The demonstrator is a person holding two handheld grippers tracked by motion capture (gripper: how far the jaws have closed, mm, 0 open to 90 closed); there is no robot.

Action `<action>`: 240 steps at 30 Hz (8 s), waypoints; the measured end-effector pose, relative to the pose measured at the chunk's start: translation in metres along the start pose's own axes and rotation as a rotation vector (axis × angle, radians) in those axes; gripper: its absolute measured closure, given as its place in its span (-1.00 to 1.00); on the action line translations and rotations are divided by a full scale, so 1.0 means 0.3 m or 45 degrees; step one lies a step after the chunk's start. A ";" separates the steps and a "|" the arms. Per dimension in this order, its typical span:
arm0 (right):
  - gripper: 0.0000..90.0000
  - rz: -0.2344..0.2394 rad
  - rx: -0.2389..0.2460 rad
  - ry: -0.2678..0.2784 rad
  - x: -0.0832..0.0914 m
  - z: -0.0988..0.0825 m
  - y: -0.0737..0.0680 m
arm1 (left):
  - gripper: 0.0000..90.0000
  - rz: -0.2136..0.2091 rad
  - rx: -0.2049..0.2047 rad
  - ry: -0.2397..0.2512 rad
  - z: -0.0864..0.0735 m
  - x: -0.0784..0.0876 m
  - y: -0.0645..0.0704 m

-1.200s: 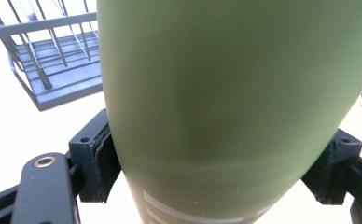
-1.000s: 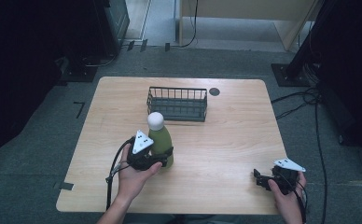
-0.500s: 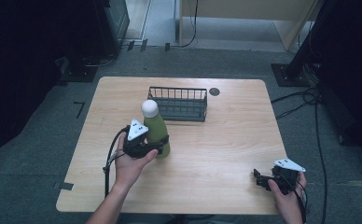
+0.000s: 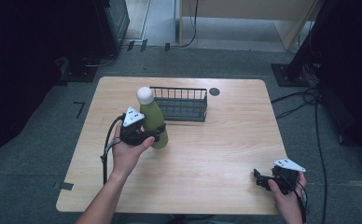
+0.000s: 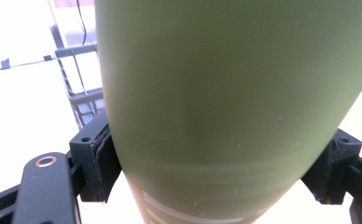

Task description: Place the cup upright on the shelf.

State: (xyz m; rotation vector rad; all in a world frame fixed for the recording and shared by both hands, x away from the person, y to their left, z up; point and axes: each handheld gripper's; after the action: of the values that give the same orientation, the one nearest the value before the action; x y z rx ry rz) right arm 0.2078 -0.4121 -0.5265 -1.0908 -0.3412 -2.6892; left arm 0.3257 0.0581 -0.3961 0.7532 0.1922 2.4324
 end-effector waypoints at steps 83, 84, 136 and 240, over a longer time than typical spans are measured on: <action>-1.00 0.001 0.000 0.000 0.000 0.000 0.000 | -0.55 0.214 -0.027 0.010 0.386 -0.359 -0.118; -1.00 0.001 0.000 0.000 0.000 0.000 0.000 | -0.55 0.215 -0.027 0.006 0.384 -0.361 -0.120; -1.00 0.000 0.001 0.000 0.000 0.000 0.000 | -0.71 0.221 0.028 -0.073 0.323 -0.394 -0.159; -1.00 -0.001 0.002 0.000 0.000 0.000 0.000 | -0.94 0.132 0.104 -0.053 -0.111 0.076 -0.257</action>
State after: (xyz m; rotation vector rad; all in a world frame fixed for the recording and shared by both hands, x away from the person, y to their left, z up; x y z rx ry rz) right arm 0.2078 -0.4121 -0.5265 -1.0907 -0.3434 -2.6889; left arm 0.3295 0.1355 -0.4358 0.8692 0.2434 2.5166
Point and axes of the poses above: each handheld gripper's, and its own axes: x roughly backward along the jaws, z roughly out of its top, y roughly to its right, and after that the axes turned 13 degrees about x, right-handed
